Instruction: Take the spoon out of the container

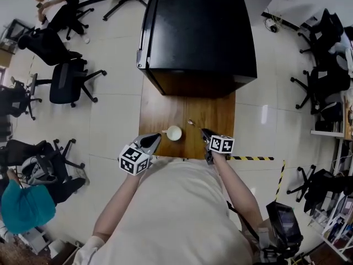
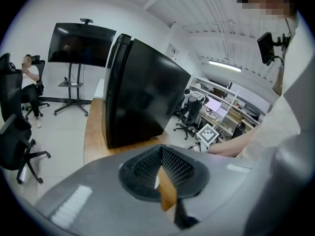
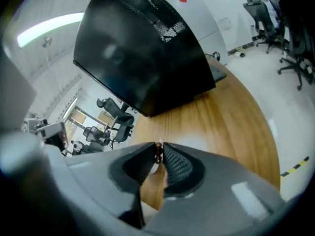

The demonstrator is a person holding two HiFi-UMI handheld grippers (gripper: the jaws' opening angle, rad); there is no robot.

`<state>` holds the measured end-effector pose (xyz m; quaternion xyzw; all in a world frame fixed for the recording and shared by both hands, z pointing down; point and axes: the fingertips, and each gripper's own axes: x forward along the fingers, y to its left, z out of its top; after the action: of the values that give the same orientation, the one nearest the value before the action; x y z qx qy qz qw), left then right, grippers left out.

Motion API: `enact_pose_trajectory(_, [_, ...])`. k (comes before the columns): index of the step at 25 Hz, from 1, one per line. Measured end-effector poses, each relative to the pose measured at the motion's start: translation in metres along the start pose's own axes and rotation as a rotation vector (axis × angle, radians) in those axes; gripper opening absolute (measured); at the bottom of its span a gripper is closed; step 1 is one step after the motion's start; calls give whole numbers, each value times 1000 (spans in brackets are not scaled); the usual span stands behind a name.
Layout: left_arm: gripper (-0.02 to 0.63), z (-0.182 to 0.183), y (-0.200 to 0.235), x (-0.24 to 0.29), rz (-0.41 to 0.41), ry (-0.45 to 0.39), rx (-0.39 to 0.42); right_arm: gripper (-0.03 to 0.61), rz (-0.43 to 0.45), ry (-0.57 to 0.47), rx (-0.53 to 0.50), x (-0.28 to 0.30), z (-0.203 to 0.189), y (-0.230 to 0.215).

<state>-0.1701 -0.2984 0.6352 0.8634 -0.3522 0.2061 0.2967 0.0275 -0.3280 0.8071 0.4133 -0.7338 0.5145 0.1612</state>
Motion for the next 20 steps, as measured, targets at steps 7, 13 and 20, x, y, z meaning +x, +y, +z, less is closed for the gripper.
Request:
enact_pose_trajectory(7, [-2,-9,-2,-10,49,36,-5,49,-76,28,-2,46,-20,-40])
enact_pose_trajectory(13, [-2,-24,-14,-18,97,82,-22,51,-73,139,-45,67,-50,-49])
enact_pose_trajectory(20, [-2,-45,-38,-15,120,128,-76,168,-32,264,-244,75,-79,-55])
